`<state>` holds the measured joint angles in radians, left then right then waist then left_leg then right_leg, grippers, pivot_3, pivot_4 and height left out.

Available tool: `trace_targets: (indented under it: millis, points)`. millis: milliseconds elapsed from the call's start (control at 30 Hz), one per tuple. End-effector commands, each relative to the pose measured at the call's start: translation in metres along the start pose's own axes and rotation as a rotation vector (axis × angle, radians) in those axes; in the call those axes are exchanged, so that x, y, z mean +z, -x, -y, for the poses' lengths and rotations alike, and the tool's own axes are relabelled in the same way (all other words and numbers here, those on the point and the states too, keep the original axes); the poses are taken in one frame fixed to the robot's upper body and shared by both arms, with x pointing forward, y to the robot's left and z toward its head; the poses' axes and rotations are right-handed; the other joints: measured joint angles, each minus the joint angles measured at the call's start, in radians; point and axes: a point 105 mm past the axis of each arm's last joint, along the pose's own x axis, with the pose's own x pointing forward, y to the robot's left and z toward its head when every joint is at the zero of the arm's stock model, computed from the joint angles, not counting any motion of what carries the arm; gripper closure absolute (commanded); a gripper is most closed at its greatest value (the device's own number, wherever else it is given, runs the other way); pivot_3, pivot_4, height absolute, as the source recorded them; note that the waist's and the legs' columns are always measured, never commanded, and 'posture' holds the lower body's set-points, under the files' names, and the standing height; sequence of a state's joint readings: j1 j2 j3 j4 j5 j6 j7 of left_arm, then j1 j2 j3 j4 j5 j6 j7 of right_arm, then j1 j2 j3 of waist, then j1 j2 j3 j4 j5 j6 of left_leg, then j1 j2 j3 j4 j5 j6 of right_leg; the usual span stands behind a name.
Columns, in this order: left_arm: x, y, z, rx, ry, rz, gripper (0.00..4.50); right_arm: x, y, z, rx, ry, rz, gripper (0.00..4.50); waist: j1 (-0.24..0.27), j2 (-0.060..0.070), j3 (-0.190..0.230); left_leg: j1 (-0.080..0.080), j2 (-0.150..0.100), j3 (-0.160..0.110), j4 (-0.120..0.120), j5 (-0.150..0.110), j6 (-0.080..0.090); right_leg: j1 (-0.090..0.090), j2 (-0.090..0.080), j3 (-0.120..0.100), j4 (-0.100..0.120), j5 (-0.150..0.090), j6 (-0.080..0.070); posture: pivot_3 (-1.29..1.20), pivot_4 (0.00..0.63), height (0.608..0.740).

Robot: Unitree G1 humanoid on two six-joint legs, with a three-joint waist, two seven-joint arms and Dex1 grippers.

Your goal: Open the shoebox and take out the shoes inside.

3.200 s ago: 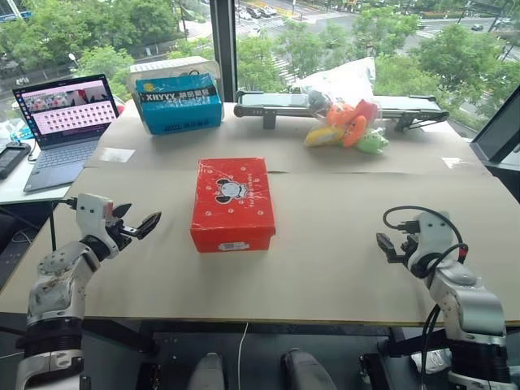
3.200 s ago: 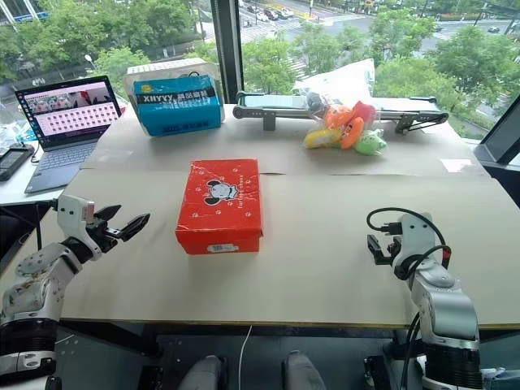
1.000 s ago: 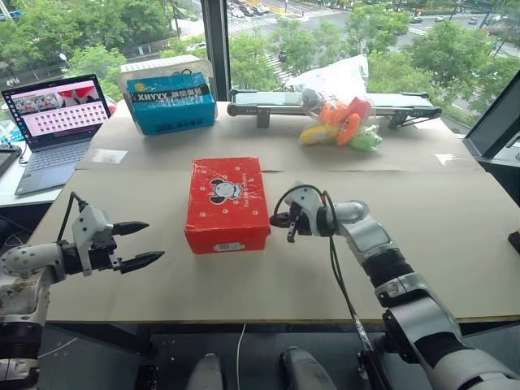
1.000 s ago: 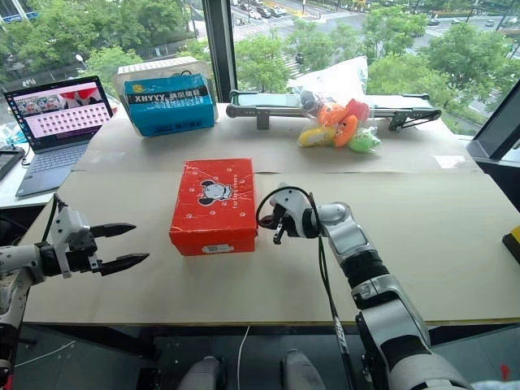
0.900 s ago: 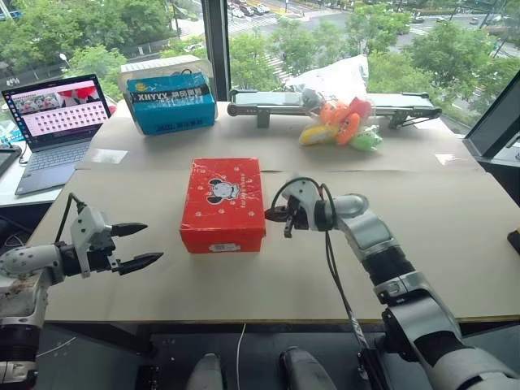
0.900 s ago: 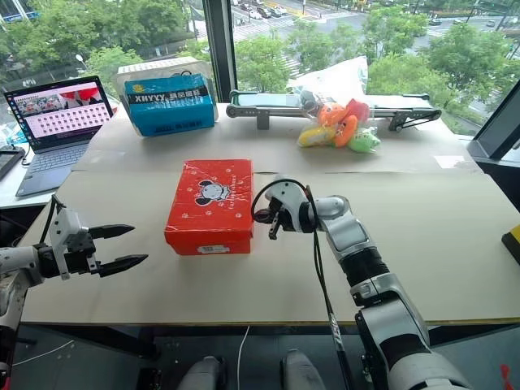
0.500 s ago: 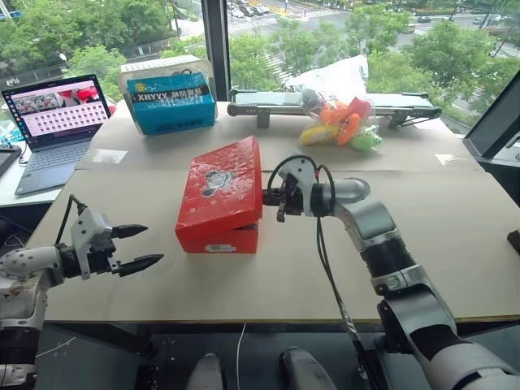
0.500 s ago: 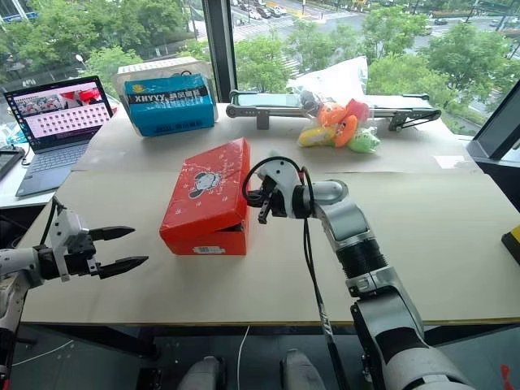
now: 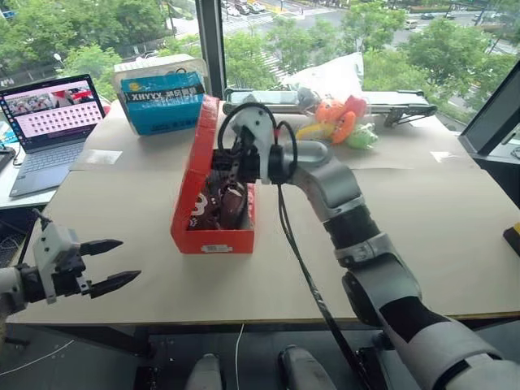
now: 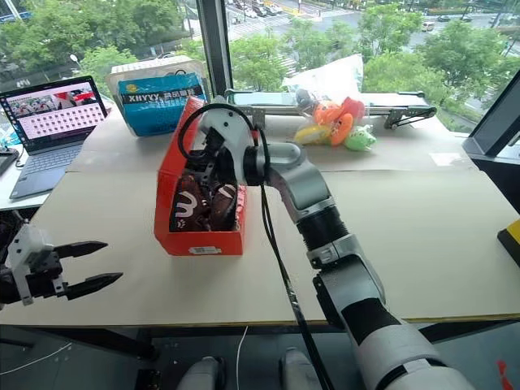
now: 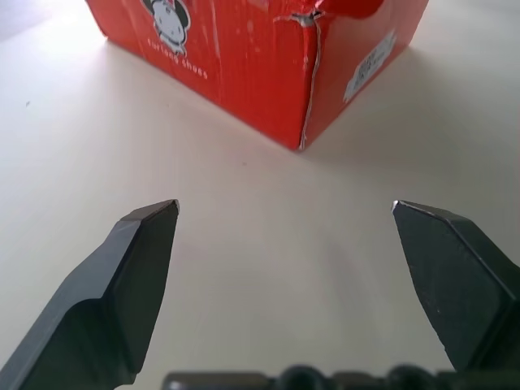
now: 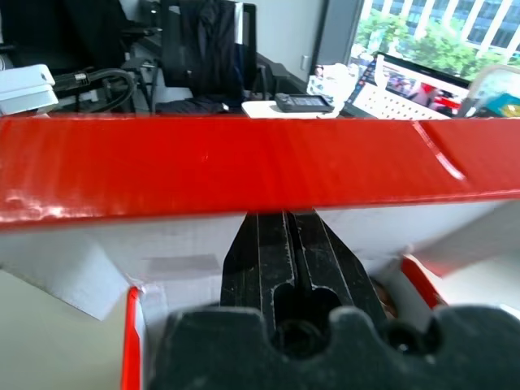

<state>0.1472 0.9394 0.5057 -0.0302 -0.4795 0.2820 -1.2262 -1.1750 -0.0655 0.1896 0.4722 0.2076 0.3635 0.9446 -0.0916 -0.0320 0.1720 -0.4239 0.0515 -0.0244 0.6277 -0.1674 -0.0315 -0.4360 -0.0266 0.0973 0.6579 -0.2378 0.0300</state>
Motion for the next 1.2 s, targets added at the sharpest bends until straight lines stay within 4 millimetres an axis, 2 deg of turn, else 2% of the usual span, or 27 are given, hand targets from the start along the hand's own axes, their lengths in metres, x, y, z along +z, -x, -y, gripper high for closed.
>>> trace_targets:
  millis: [33, 300, 467, 600, 733, 800, 900, 967, 1033, 1200]
  points:
    - [0.015, 0.014, 0.004, 0.015, -0.038, 0.007, 0.0, 0.018, -0.027, -0.016, 0.081, 0.105, 0.032, 4.46, -0.006, 0.0, 0.0, 0.0, 0.0, 0.0, 0.0, 0.0, 0.0, 0.0, 0.0, 0.0, 0.0, 0.0, -0.001, 0.0, 0.15, 0.736]
    - [0.022, 0.02, 0.016, 0.01, -0.027, 0.007, 0.0, 0.01, -0.078, -0.05, 0.195, 0.143, 0.001, 4.46, -0.011, -0.001, 0.0, 0.0, 0.001, 0.0, -0.002, 0.0, 0.0, -0.003, 0.001, -0.001, 0.004, -0.002, -0.004, 0.0, 0.15, 0.736]
    - [0.023, 0.019, 0.02, -0.001, -0.023, 0.006, 0.0, 0.007, -0.084, -0.045, 0.17, 0.133, -0.019, 4.46, -0.011, -0.003, 0.002, 0.0, 0.001, 0.0, -0.002, 0.0, 0.0, -0.003, 0.0, -0.001, 0.005, -0.003, -0.004, 0.0, 0.15, 0.736]
    - [0.024, 0.017, 0.02, -0.003, -0.022, 0.014, 0.0, 0.009, -0.072, -0.026, 0.104, 0.116, -0.018, 4.46, -0.012, -0.004, 0.002, 0.0, 0.001, 0.0, -0.002, 0.0, 0.0, -0.004, 0.001, -0.001, 0.005, -0.003, -0.005, 0.0, 0.15, 0.736]
    - [0.029, 0.015, 0.015, 0.01, -0.029, 0.037, 0.0, 0.009, -0.047, 0.003, -0.028, 0.096, -0.049, 4.46, -0.012, -0.004, 0.002, 0.0, 0.001, -0.001, -0.003, 0.0, 0.0, -0.004, 0.001, -0.001, 0.005, -0.004, -0.006, 0.0, 0.15, 0.736]
    - [0.032, 0.015, 0.012, 0.017, -0.035, 0.048, 0.0, 0.007, -0.038, 0.01, -0.073, 0.088, -0.071, 4.46, -0.009, -0.005, 0.002, 0.0, 0.001, -0.001, -0.003, 0.0, 0.0, -0.004, 0.001, -0.002, 0.005, -0.004, -0.006, 0.0, 0.15, 0.736]
    - [0.058, 0.021, -0.004, 0.057, -0.053, 0.121, 0.0, 0.005, -0.012, 0.02, -0.164, -0.005, -0.111, 4.46, -0.003, -0.006, 0.002, 0.0, 0.001, -0.001, -0.003, 0.0, 0.0, -0.004, 0.001, -0.002, 0.005, -0.004, -0.006, 0.0, 0.15, 0.736]
    - [0.072, 0.023, -0.013, 0.081, -0.082, 0.148, 0.0, -0.004, 0.004, 0.022, -0.228, -0.043, -0.165, 4.46, 0.002, -0.009, 0.003, -0.001, 0.001, -0.003, -0.002, 0.0, 0.0, -0.004, 0.001, -0.003, 0.006, -0.005, -0.006, 0.0, 0.15, 0.736]
    - [0.079, 0.021, -0.015, 0.08, -0.094, 0.163, 0.0, -0.021, 0.017, 0.023, -0.293, -0.096, -0.245, 4.46, -0.001, -0.01, 0.002, -0.001, 0.001, -0.002, -0.002, 0.0, 0.0, -0.003, 0.001, -0.003, 0.006, -0.004, -0.006, 0.0, 0.15, 0.736]
    - [0.082, 0.01, -0.011, 0.035, -0.093, 0.179, 0.0, -0.053, 0.034, 0.019, -0.393, -0.19, -0.356, 4.46, -0.012, -0.011, 0.002, 0.0, 0.001, -0.001, -0.003, 0.0, 0.0, -0.005, 0.002, -0.001, 0.006, -0.004, -0.007, 0.0, 0.15, 0.736]
